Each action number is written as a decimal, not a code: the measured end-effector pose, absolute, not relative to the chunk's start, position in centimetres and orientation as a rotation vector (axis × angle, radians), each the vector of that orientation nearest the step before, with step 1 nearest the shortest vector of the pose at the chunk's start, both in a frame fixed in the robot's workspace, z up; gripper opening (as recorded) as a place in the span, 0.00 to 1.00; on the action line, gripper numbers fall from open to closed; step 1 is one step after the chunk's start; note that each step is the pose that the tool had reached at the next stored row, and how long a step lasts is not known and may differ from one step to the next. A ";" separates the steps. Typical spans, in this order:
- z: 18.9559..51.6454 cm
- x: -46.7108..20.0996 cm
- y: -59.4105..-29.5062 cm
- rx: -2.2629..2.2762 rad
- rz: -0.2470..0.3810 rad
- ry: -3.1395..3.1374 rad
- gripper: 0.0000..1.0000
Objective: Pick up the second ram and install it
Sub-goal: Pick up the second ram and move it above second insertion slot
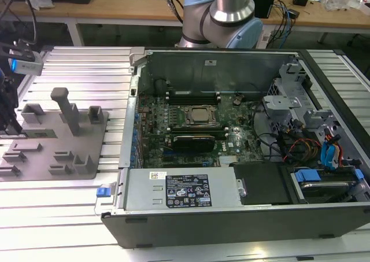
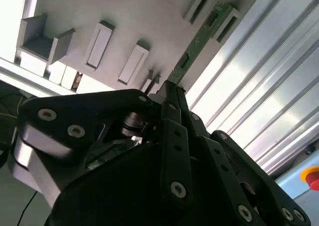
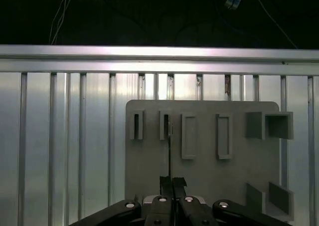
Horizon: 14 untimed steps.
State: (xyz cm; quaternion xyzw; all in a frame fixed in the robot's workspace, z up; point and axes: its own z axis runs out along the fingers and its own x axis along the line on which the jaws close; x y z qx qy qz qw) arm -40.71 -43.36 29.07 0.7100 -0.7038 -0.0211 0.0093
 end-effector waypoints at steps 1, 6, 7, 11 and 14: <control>29.4 -40.7 -43.4 2.217 -0.066 -2.198 0.09; 31.4 -40.7 -43.3 2.217 -0.066 -2.198 0.09; 31.7 -40.7 -43.3 2.217 -0.066 -2.198 0.09; 33.2 -40.7 -43.3 2.217 -0.066 -2.198 0.09; 34.1 -40.7 -43.3 2.217 -0.066 -2.198 0.09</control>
